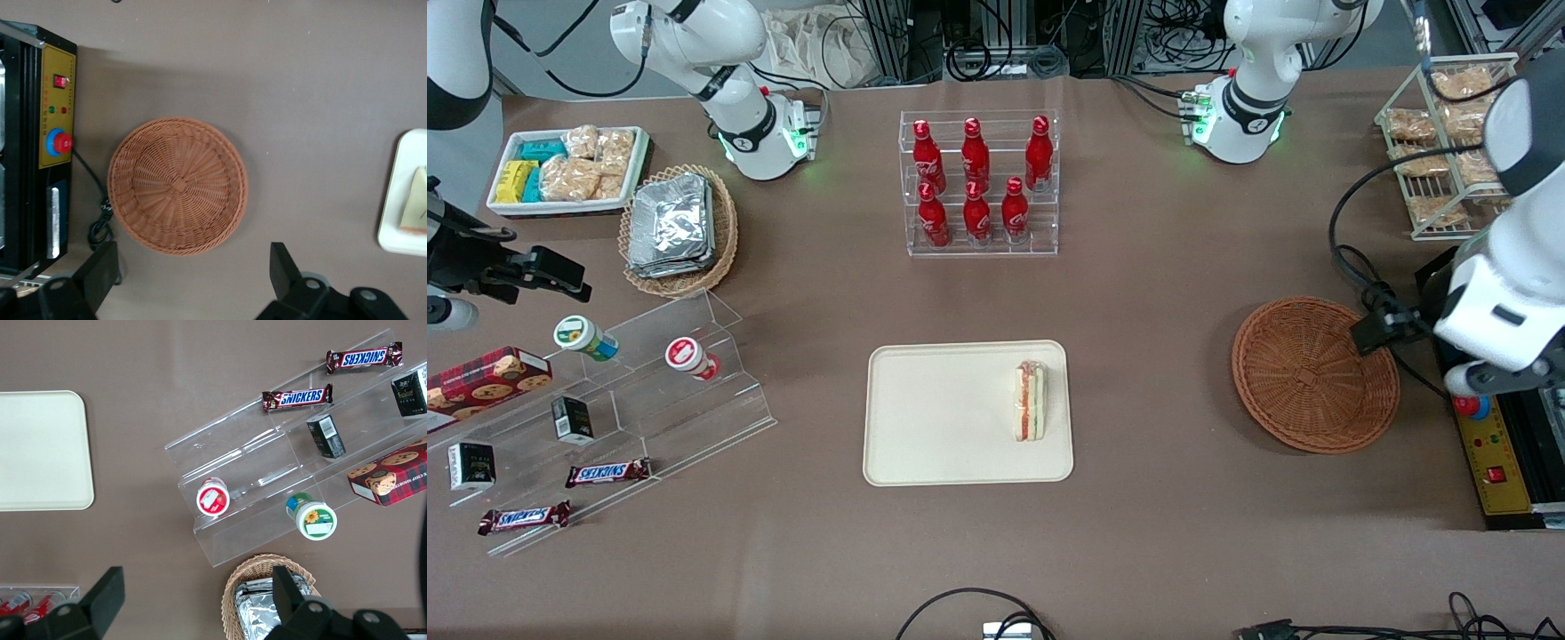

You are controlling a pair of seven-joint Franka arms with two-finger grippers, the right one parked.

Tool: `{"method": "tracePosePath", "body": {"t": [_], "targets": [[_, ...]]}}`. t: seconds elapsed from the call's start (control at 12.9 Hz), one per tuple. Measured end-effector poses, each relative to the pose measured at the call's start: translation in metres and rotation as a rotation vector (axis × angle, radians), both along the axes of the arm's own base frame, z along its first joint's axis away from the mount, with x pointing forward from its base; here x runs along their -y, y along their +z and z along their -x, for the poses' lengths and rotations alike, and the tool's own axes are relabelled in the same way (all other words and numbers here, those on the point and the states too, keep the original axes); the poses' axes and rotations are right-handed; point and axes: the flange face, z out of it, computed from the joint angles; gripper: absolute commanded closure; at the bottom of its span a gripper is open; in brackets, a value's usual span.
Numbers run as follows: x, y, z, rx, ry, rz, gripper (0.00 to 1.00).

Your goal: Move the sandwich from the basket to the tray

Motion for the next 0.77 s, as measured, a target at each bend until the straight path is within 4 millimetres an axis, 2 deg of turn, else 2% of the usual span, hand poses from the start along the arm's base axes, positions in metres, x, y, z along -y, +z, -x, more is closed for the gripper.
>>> {"method": "tracePosePath", "body": {"t": [0.54,0.77], "targets": [[-0.051,0.032,0.056,0.005,-0.071,0.040,0.00],[-0.049,0.037,0.071,0.007,-0.076,0.062,0.00]]}}
